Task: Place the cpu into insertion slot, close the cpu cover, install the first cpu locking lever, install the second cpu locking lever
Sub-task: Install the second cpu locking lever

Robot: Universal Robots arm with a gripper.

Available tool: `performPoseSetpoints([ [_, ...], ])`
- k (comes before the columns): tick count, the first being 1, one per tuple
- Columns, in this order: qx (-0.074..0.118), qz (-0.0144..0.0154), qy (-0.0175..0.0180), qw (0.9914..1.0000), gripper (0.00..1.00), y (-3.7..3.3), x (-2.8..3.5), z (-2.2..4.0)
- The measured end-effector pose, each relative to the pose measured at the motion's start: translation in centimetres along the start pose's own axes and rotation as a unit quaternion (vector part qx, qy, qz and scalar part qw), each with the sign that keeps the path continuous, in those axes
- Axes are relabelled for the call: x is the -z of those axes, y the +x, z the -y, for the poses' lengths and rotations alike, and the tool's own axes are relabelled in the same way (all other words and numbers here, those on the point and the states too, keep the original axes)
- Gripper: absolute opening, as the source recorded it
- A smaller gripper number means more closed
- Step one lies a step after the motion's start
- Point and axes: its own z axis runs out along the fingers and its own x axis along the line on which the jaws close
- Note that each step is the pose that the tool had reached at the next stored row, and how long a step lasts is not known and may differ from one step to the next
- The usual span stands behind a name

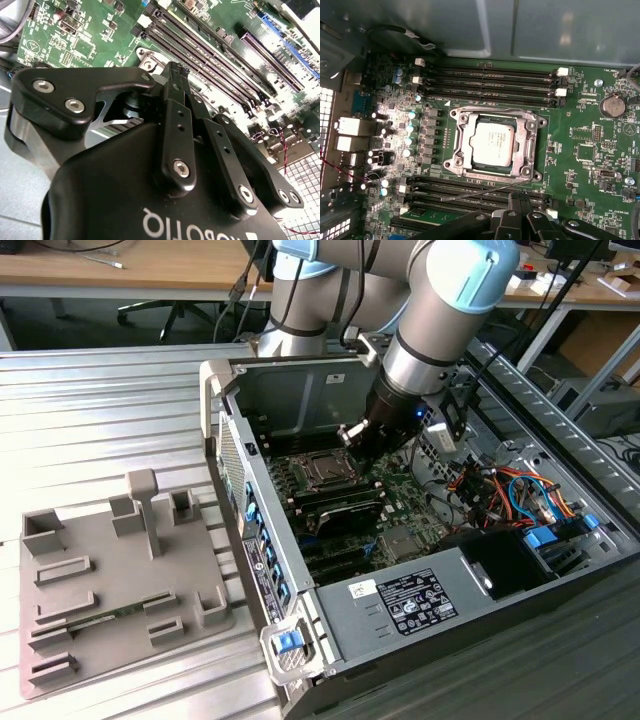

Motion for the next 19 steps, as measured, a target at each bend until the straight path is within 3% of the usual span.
performPoseSetpoints([
  [19,0.000,-0.0002,0.0013,1.00000,0.11,0.02,-0.77,0.35],
])
